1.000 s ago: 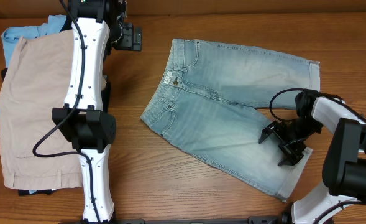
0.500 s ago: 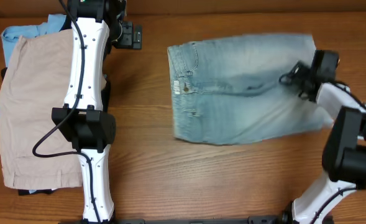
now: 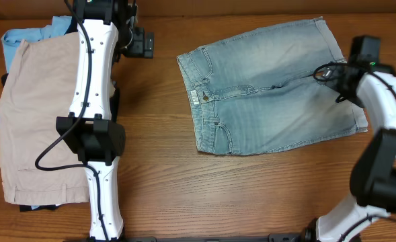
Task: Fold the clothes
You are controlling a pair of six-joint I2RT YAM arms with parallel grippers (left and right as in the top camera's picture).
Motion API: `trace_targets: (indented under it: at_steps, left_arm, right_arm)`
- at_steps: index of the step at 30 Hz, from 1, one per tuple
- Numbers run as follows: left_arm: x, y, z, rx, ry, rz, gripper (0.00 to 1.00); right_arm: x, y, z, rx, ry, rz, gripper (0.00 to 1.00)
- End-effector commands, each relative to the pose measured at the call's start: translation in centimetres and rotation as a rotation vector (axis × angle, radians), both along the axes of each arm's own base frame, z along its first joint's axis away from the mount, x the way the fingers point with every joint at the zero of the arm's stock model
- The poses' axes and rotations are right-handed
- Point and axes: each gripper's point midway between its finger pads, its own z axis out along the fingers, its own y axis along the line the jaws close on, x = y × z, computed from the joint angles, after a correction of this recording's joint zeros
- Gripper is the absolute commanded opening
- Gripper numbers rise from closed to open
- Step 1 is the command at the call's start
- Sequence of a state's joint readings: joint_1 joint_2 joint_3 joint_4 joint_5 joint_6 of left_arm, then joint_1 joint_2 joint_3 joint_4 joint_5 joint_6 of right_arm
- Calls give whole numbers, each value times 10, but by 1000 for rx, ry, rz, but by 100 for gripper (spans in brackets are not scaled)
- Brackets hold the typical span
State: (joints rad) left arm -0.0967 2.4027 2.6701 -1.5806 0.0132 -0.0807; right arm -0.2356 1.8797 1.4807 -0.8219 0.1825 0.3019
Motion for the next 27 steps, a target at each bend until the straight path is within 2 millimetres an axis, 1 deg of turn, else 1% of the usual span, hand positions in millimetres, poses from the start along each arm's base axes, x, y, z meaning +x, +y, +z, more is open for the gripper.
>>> trace_targets:
  at_steps: [1,3,4,6,8,10,13,16,18,20,22,24,27]
  left_arm:
    - [-19,-35,16,-95,23,-27,93]
    - [-31,-53,5,-113,86,-54,90]
    - [-37,-61,-2,-111,116,-56,90]
    - [-48,-78,-17,-102,174,-72,89]
    - [-59,-96,-34,-78,221,-89,84]
    - [-71,-108,-51,-25,266,-94,76]
    - [-89,-123,-75,53,316,-92,74]
    - [-109,-142,-93,57,369,-123,72]
    - [-120,-155,-101,52,387,-171,67]
    - [-125,-165,-102,48,368,-209,67]
    - [-130,-174,-100,39,335,-234,67]
    - [-137,-177,-96,32,307,-250,68]
    - [-149,-171,-98,23,295,-236,70]
  right_arm:
    - [-5,0,81,35,-162,-81,100]
    - [-20,3,90,75,-157,-103,100]
    - [-26,4,92,94,-150,-107,100]
    - [-37,4,90,127,-123,-118,100]
    - [-48,0,85,156,-87,-139,100]
    - [-56,-6,80,167,-58,-165,100]
    - [-64,-14,78,171,-40,-194,100]
    - [-70,-25,77,172,-39,-225,100]
    - [-73,-33,77,172,-40,-246,100]
    - [-76,-37,77,171,-39,-259,100]
    - [-78,-41,77,171,-38,-268,100]
    - [-81,-45,76,172,-36,-279,100]
    - [-82,-47,75,172,-33,-286,100]
